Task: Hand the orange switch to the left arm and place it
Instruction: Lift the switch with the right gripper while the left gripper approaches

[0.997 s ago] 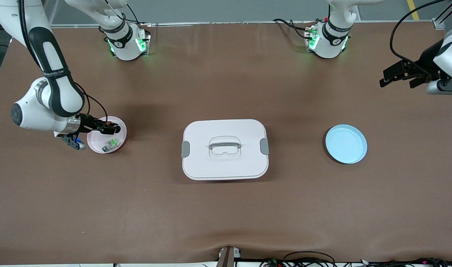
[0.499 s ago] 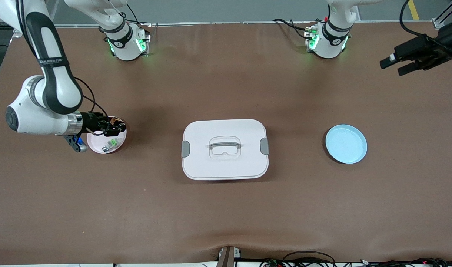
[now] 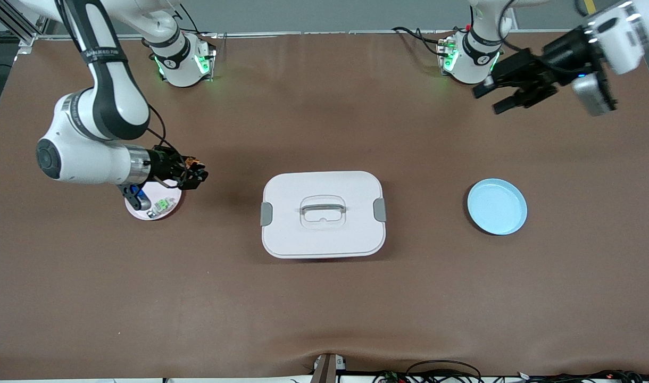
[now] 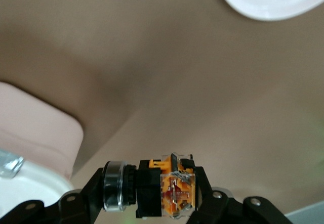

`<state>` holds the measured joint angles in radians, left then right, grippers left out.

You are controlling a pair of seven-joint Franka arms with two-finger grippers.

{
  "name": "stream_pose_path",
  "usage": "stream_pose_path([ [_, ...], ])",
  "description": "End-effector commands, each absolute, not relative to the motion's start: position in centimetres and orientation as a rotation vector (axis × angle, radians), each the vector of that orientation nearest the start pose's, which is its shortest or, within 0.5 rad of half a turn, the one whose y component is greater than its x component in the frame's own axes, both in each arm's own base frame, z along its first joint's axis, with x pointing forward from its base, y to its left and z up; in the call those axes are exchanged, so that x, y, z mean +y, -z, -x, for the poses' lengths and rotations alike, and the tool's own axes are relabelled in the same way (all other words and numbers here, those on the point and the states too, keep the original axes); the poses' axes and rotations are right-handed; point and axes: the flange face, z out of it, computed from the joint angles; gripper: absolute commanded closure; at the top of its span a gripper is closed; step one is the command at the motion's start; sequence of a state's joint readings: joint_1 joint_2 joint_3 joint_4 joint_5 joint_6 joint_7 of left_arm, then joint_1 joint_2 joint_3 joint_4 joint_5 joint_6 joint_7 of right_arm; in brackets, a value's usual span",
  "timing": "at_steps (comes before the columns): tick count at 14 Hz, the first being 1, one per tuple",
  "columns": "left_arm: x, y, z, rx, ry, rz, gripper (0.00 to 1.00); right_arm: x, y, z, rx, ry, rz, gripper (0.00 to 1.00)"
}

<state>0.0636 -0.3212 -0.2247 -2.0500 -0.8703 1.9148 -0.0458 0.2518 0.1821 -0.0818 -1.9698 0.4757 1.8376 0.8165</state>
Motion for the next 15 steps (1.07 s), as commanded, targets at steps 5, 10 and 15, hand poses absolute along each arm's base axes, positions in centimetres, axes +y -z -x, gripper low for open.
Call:
stream_pose_path([
  [5,-24.6,-58.0,-45.3,0.229,-0.172,-2.206,0.0,21.1,-44.6,-55.1,1.36,-0.691,2.535,1.0],
  [10,-31.0,-55.7,-44.2,0.268,-0.179,-2.149,0.0,26.9,-50.9,-55.0,1.42,-0.638,2.44,1.0],
  [15,-35.5,-53.9,-43.2,0.317,-0.03,-2.127,0.0,30.5,-55.8,-54.5,1.426,-0.65,2.326,1.0],
])
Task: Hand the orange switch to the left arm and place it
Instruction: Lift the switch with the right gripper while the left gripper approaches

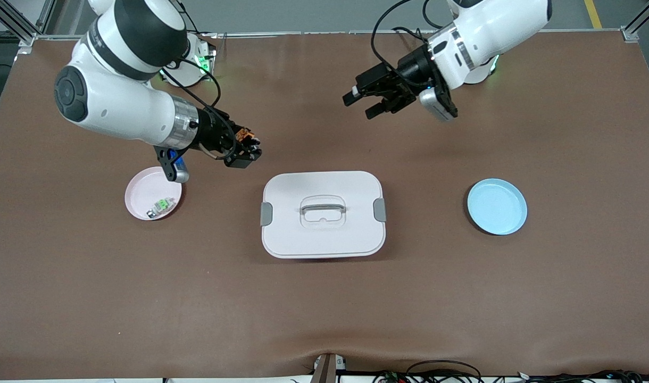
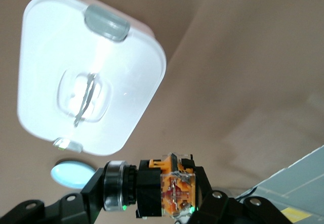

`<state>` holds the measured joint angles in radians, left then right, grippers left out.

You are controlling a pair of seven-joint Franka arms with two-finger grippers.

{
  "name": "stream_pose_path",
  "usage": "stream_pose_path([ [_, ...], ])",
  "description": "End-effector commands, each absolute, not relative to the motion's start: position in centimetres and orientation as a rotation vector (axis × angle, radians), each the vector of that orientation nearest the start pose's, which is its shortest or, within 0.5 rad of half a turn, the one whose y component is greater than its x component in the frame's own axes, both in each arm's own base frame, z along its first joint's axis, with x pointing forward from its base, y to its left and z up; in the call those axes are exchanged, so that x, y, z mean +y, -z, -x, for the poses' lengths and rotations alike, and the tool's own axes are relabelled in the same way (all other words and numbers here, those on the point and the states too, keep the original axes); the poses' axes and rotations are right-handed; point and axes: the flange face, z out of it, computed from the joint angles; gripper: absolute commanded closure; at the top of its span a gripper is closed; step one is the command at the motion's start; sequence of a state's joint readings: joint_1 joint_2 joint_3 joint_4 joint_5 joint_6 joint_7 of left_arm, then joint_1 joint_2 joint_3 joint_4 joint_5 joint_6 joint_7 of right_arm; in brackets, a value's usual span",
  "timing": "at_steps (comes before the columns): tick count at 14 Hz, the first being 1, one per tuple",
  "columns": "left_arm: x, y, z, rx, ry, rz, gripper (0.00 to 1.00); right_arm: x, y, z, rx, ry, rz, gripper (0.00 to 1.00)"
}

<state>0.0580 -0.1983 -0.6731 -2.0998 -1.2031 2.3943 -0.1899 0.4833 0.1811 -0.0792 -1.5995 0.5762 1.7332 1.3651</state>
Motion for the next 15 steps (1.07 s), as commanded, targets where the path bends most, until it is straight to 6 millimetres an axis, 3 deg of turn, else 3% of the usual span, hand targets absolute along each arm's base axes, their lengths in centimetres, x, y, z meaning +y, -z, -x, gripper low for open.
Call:
stream_pose_path([
  [1,-36.3,-53.9,-42.6,0.308,-0.018,-2.13,0.0,31.5,-56.4,-54.3,1.436,-0.646,2.32,1.0],
  [4,-38.6,-54.4,-41.6,0.327,-0.01,-2.113,0.0,33.7,-56.7,-53.9,1.47,-0.656,2.302,1.0],
  [7,-39.2,-55.2,-41.4,0.356,-0.002,-2.095,0.0,35.9,-57.4,-53.3,1.488,-0.659,2.295,1.0],
  [15,-41.7,-53.4,-41.4,0.406,-0.048,-2.064,0.0,39.2,-59.3,-51.5,1.508,-0.662,2.279,1.0],
])
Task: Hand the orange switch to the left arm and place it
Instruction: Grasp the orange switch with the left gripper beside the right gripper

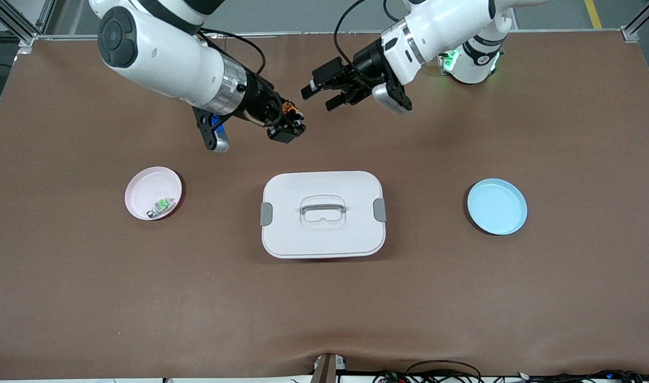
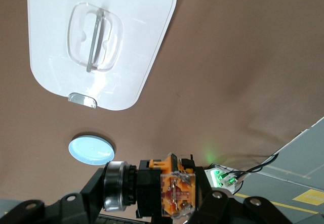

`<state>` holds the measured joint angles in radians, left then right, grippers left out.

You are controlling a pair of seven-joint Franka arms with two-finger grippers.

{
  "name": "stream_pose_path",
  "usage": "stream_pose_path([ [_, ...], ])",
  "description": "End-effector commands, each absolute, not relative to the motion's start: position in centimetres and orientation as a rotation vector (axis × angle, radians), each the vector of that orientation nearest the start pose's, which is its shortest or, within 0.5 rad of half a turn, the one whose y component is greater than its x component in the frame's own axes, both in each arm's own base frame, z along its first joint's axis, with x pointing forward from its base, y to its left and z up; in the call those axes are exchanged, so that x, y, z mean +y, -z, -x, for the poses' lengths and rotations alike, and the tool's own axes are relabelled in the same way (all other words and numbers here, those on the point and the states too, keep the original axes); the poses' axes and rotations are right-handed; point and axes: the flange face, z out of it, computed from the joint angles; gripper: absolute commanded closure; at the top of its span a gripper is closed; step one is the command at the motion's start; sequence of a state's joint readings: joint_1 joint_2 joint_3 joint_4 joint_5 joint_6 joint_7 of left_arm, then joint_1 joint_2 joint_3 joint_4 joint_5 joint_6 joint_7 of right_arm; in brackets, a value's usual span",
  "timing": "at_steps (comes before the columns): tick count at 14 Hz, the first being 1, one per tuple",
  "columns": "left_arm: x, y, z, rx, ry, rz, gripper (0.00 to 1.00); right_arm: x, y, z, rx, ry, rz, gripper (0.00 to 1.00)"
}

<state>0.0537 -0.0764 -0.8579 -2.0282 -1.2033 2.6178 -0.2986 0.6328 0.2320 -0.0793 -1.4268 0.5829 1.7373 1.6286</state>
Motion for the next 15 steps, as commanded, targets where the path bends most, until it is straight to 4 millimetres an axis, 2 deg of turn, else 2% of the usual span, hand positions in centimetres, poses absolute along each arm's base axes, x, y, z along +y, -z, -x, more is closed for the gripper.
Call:
stream_pose_path([
  [1,-41.9,-53.3,-41.4,0.409,-0.044,-2.063,0.0,39.4,-59.4,-51.4,1.507,-0.661,2.278,1.0],
  [6,-42.2,-53.1,-41.6,0.423,-0.059,-2.05,0.0,41.1,-59.6,-50.4,1.533,-0.654,2.259,1.0],
  [13,-42.4,-52.8,-41.5,0.433,-0.065,-2.049,0.01,42.2,-59.4,-50.5,1.552,-0.642,2.227,1.0],
  [15,-42.4,-52.9,-41.5,0.432,-0.066,-2.048,0.37,42.2,-59.4,-50.5,1.552,-0.642,2.227,1.0],
])
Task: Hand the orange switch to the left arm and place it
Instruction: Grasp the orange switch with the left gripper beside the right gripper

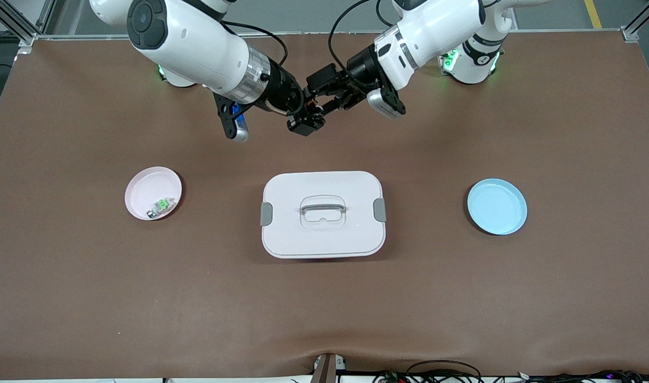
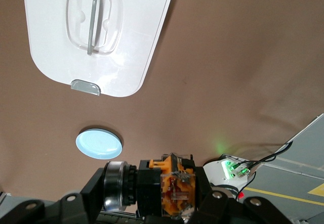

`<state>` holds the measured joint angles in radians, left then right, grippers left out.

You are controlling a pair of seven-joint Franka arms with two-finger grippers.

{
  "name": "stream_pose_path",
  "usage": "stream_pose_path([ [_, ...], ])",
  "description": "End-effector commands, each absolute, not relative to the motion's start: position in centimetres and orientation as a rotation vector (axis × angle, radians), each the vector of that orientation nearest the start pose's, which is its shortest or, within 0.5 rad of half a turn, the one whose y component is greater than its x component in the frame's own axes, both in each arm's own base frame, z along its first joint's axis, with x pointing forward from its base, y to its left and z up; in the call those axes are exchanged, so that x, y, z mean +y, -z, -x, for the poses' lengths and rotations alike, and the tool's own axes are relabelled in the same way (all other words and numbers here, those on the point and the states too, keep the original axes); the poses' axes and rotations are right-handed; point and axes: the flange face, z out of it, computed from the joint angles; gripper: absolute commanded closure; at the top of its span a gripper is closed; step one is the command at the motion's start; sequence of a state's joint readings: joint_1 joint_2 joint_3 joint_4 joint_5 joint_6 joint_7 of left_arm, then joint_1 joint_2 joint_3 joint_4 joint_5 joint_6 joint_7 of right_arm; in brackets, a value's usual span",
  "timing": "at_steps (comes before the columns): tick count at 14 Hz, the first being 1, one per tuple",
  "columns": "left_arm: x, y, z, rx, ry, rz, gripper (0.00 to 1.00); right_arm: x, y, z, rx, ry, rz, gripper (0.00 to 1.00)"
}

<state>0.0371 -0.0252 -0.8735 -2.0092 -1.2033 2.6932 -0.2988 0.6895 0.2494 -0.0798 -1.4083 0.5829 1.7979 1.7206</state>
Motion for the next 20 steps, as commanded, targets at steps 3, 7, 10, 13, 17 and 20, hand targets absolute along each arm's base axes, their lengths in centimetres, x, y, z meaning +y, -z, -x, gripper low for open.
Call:
stream_pose_path([
  [3,-42.3,-52.8,-41.6,0.433,-0.067,-2.049,0.75,42.2,-59.4,-50.5,1.552,-0.642,2.227,1.0],
  [7,-42.3,-52.9,-41.5,0.432,-0.068,-2.049,0.9,42.2,-59.4,-50.5,1.55,-0.64,2.229,1.0],
  [10,-42.2,-52.9,-41.5,0.438,-0.067,-2.049,0.91,42.1,-59.4,-50.6,1.555,-0.646,2.223,1.0],
  [13,-42.2,-52.9,-41.5,0.437,-0.068,-2.049,0.91,41.8,-59.3,-50.7,1.546,-0.635,2.234,0.0],
  [17,-42.3,-52.8,-41.4,0.433,-0.07,-2.052,0.9,40.0,-59.4,-51.9,1.51,-0.609,2.251,0.0],
  [20,-41.9,-52.6,-40.7,0.424,-0.091,-2.078,0.9,36.8,-59.1,-53.4,1.413,-0.598,2.342,0.0],
])
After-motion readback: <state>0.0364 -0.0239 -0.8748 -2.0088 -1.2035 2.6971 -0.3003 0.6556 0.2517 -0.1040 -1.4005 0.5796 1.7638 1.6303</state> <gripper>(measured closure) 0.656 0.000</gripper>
